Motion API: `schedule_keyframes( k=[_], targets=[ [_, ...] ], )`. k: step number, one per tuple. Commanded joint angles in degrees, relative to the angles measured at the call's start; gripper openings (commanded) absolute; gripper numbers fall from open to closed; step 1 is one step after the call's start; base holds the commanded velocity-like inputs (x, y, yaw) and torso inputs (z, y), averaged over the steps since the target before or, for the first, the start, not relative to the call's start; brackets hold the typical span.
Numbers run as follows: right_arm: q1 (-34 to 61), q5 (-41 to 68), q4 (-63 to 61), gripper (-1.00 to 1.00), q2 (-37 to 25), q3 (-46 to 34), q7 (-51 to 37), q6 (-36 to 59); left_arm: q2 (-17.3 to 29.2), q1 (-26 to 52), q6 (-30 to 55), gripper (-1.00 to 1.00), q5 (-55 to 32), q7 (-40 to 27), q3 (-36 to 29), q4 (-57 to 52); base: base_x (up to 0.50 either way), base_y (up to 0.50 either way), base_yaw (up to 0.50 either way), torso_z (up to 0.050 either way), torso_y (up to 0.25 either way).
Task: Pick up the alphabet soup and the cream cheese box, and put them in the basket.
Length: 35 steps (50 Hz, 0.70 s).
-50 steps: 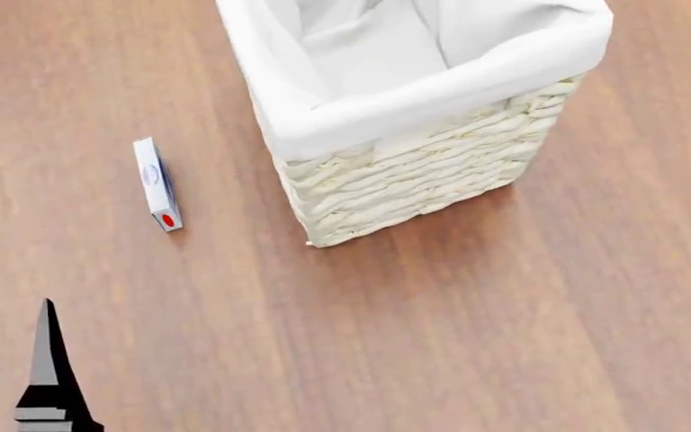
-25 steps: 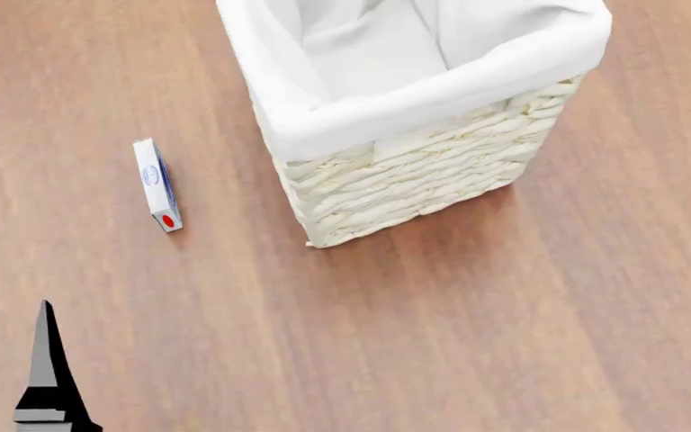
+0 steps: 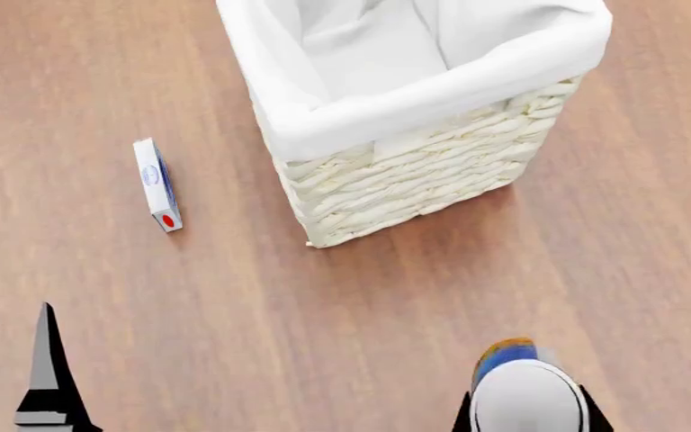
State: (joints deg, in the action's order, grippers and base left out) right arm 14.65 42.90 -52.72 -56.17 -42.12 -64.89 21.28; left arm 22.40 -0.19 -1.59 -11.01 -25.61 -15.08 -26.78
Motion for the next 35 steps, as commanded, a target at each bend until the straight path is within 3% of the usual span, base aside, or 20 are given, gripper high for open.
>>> schedule_keyframes(
  k=[1, 6, 8, 9, 11, 19, 26, 35],
  targets=[
    [38.97, -2.89, -7.27, -1.0, -10.89, -26.71, -11.5, -3.44, 0.12, 0.02, 0.26, 1.0, 0.13, -0.21, -0.28, -0.45, 0.0, 0.0, 0.0, 0.0, 0.0],
    [81.94, 5.02, -7.27, -1.0, -7.83, -66.36, -20.14, -9.23, 0.01, 0.12, 0.12, 1.0, 0.16, -0.08, -0.67, -0.22, 0.0, 0.0, 0.0, 0.0, 0.0],
    [99.13, 10.37, -7.27, -1.0, -4.13, -80.28, -21.6, -17.6, -0.03, 0.11, 0.0, 1.0, -0.13, 0.13, -0.89, -0.46, 0.0, 0.0, 0.0, 0.0, 0.0],
    [107.73, 12.08, -7.27, -1.0, -3.52, -80.57, -21.78, -17.28, -0.14, 0.21, -0.01, 1.0, -0.19, 0.18, -1.02, -0.35, 0.0, 0.0, 0.0, 0.0, 0.0],
    [120.24, 18.08, -6.77, -1.0, -5.24, -70.25, -16.17, -15.32, -0.29, 0.59, -0.1, 1.0, -0.25, 0.4, -1.28, 0.13, 0.0, 0.0, 0.0, 0.0, 0.0],
    [116.41, 20.03, 10.61, -1.0, -1.53, -63.4, 0.09, -23.22, -0.37, 0.9, -0.33, 1.0, -0.48, 0.49, -1.39, 0.94, 0.0, 0.0, 0.0, 0.0, 0.0],
    [114.19, 27.87, 30.83, -1.0, 5.68, -59.91, 16.82, -29.05, -0.44, 1.33, 0.07, 1.0, -0.52, 0.6, -1.88, 0.72, 0.0, 0.0, 0.0, 0.0, 0.0],
    [110.38, 49.38, 58.76, -1.0, 17.13, -56.24, 39.05, -25.67, -0.44, 1.65, 0.1, 1.0, -0.66, 0.6, -2.02, 1.19, 0.0, 0.0, 0.0, 0.0, 0.0]
  ],
)
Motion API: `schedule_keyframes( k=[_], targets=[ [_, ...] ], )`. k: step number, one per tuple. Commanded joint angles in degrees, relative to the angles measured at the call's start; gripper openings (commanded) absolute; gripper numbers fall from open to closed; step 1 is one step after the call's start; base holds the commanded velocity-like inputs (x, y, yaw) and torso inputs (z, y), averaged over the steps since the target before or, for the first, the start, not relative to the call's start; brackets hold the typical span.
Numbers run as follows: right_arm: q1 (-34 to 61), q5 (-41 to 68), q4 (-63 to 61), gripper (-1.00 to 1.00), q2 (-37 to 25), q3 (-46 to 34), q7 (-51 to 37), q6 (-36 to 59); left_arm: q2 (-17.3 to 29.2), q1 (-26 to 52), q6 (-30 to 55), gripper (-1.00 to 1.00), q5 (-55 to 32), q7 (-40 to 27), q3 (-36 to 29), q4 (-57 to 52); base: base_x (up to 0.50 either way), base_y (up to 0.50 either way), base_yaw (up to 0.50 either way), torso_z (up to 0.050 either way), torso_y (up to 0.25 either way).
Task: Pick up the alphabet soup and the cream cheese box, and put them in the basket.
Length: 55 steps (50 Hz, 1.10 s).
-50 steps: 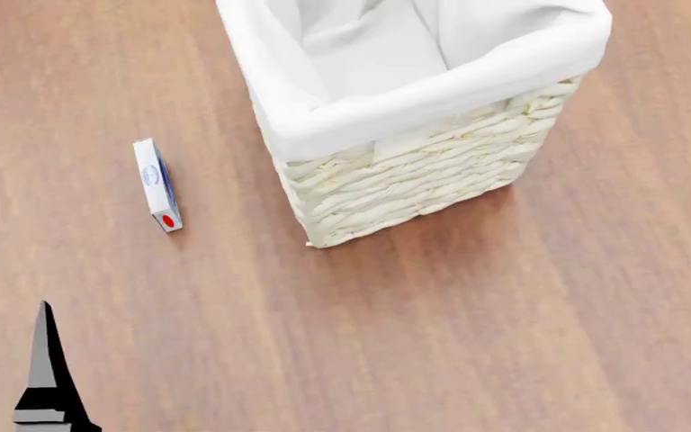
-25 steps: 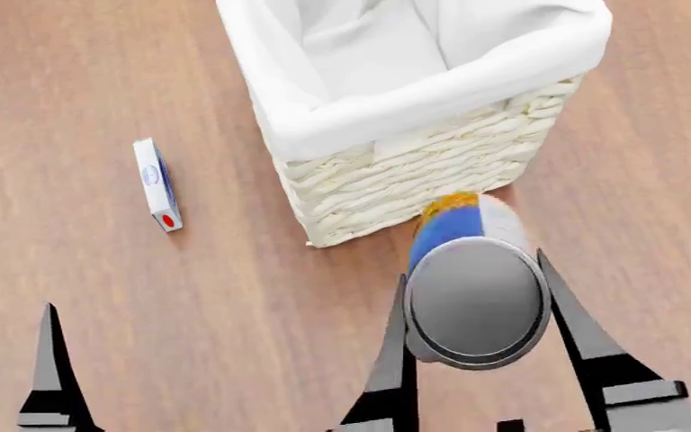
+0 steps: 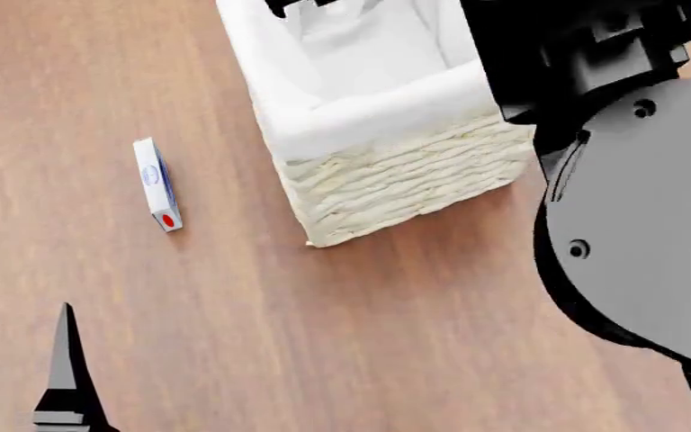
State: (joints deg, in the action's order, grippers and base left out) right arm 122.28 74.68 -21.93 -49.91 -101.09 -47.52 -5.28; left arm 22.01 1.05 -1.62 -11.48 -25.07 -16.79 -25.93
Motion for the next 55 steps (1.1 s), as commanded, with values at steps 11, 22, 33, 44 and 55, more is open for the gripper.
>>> schedule_keyframes(
  k=[11, 22, 33, 44, 55],
  targets=[
    [-0.55, 22.53, 43.43, -1.0, 17.9, 1.69, 30.02, 6.54, 0.13, 0.8, 0.03, 1.0, -0.67, 0.01, -0.04, 0.58, 0.0, 0.0, 0.0, 0.0, 0.0],
    [-1.56, 22.73, 46.0, -1.0, 19.31, 1.55, 30.79, 7.7, 0.35, 0.53, -0.16, 1.0, -0.62, -0.22, 0.0, 0.74, 0.0, 0.0, 0.0, 0.0, 0.0],
    [-3.21, 22.62, 49.31, -1.0, 21.2, 0.85, 33.13, 9.12, 0.63, 0.13, -0.02, 1.0, -0.72, -0.66, 0.18, 0.05, 0.0, 0.0, 0.0, 0.0, 0.002],
    [-6.42, 22.24, 54.8, -1.0, 23.94, -0.04, 35.05, 9.51, 0.73, 0.06, -0.74, 1.0, -0.85, -0.74, 0.34, 0.65, 0.0, 0.0, 0.0, 0.0, 0.0],
    [-8.74, 21.45, 55.34, -1.0, 24.43, -0.67, 35.15, 9.25, 1.03, -0.15, -0.67, 1.0, -0.99, -0.93, 0.45, 0.49, 0.0, 0.0, 0.0, 0.0, 0.001]
  ],
)
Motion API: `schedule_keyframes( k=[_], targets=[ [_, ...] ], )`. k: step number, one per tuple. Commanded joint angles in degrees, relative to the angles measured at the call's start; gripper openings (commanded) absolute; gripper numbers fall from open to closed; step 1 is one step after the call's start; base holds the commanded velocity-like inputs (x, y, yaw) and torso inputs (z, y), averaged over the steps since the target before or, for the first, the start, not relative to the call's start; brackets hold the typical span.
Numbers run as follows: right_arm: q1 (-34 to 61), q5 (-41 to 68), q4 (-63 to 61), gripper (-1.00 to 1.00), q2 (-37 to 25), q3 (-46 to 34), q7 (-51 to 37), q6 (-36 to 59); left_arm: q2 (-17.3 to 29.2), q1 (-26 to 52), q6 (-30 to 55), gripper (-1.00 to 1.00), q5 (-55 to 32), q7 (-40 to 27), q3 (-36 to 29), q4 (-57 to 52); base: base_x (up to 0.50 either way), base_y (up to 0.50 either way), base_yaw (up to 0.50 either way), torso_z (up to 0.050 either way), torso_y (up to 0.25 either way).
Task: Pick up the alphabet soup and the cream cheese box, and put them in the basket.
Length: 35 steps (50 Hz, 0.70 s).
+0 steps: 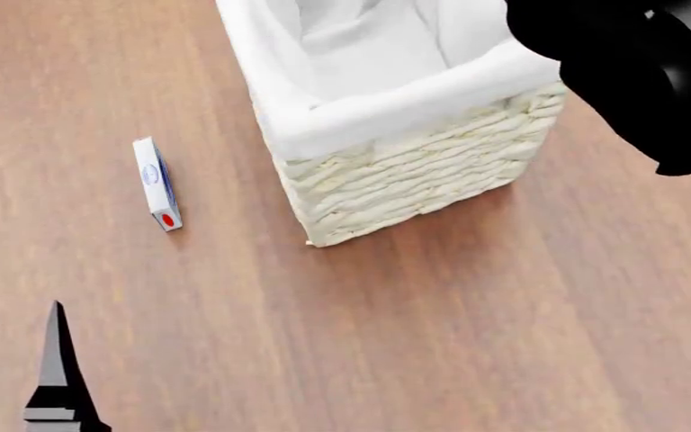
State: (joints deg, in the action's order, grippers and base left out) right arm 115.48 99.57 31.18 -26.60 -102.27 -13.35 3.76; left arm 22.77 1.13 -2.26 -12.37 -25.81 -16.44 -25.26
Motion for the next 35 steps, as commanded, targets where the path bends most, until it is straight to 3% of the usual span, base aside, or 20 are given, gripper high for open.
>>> schedule_keyframes(
  k=[1, 35],
  targets=[
    [-2.17, -3.44, 2.51, -1.0, 1.2, 0.44, 1.08, 0.3, 0.36, -0.27, 0.15, 1.0, -0.12, -0.31, 0.18, -0.48, 0.0, 0.0, 0.0, 0.0, 0.0],
    [-4.38, -5.06, 2.46, -1.0, 1.74, -0.19, 1.28, 0.91, 0.68, -0.37, 0.18, 1.0, 0.0, -0.82, -0.28, -1.1, 0.0, 0.0, 0.0, 0.0, 0.001]
  ],
)
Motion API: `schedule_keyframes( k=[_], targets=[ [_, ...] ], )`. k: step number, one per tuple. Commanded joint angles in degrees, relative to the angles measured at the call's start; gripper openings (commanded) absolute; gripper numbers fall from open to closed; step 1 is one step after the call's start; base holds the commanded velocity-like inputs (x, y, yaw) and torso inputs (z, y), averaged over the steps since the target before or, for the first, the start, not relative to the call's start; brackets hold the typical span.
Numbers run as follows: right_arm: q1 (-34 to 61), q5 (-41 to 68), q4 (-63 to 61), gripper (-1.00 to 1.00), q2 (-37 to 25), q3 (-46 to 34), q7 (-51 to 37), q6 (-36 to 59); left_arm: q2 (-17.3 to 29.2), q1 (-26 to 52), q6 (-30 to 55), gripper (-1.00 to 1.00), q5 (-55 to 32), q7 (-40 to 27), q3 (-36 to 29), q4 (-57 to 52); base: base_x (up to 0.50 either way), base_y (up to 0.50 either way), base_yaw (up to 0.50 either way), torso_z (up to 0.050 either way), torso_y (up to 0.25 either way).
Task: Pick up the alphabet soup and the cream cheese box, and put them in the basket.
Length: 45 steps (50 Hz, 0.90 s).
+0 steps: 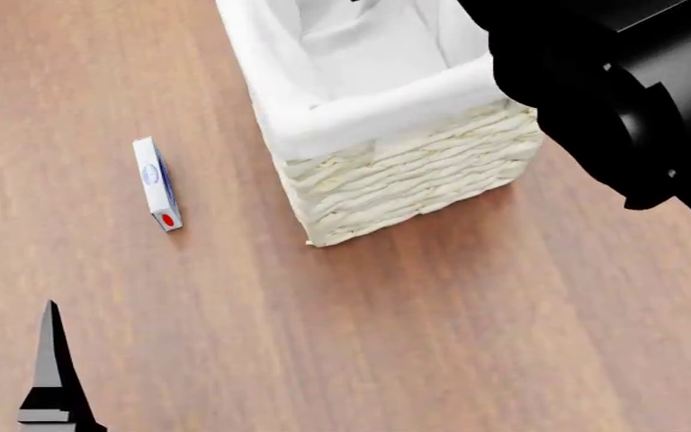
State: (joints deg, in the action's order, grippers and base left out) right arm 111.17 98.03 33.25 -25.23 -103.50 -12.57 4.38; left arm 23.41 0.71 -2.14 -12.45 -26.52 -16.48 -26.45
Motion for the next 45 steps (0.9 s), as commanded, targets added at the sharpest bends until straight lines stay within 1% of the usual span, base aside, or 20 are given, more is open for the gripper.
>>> schedule_keyframes(
  k=[1, 12, 27, 40, 41, 45],
  targets=[
    [-0.08, -3.54, 0.4, -1.0, 0.37, 1.07, 0.5, 0.3, 0.05, 0.05, 0.06, 1.0, 0.07, -0.11, -0.25, 0.1, 0.0, 0.0, 0.0, 0.0, 0.0],
    [-0.62, -4.4, -1.62, -1.0, 0.36, 0.83, 0.19, 0.22, 0.1, -0.1, -0.69, 1.0, 0.24, -0.17, -0.29, 0.84, 0.0, 0.0, 0.0, 0.0, 0.001],
    [-2.5, -5.0, -0.75, -1.0, 0.74, 0.73, 0.55, -0.23, 0.19, 0.0, -0.48, 1.0, 0.34, -0.37, -0.57, 0.81, 0.0, 0.0, 0.0, 0.0, 0.001],
    [-2.31, -5.21, -0.8, -1.0, 0.68, 0.93, 1.1, 0.27, 0.38, 0.08, -0.13, 1.0, 0.44, -0.66, -0.67, 0.42, 0.0, 0.0, 0.0, 0.0, 0.001],
    [-2.3, -5.21, -0.71, 1.0, 0.75, 0.93, 1.1, 0.36, 0.37, 0.03, -0.29, 1.0, 0.42, -0.67, -0.63, 0.54, 0.0, 0.0, 0.0, 0.0, 0.0],
    [-2.2, -5.42, -0.75, 1.0, 0.77, 0.91, 1.12, 0.5, 0.48, -0.17, -0.29, 1.0, 0.4, -0.77, -0.62, 0.32, 0.0, 0.0, 0.0, 0.0, 0.0]
  ],
)
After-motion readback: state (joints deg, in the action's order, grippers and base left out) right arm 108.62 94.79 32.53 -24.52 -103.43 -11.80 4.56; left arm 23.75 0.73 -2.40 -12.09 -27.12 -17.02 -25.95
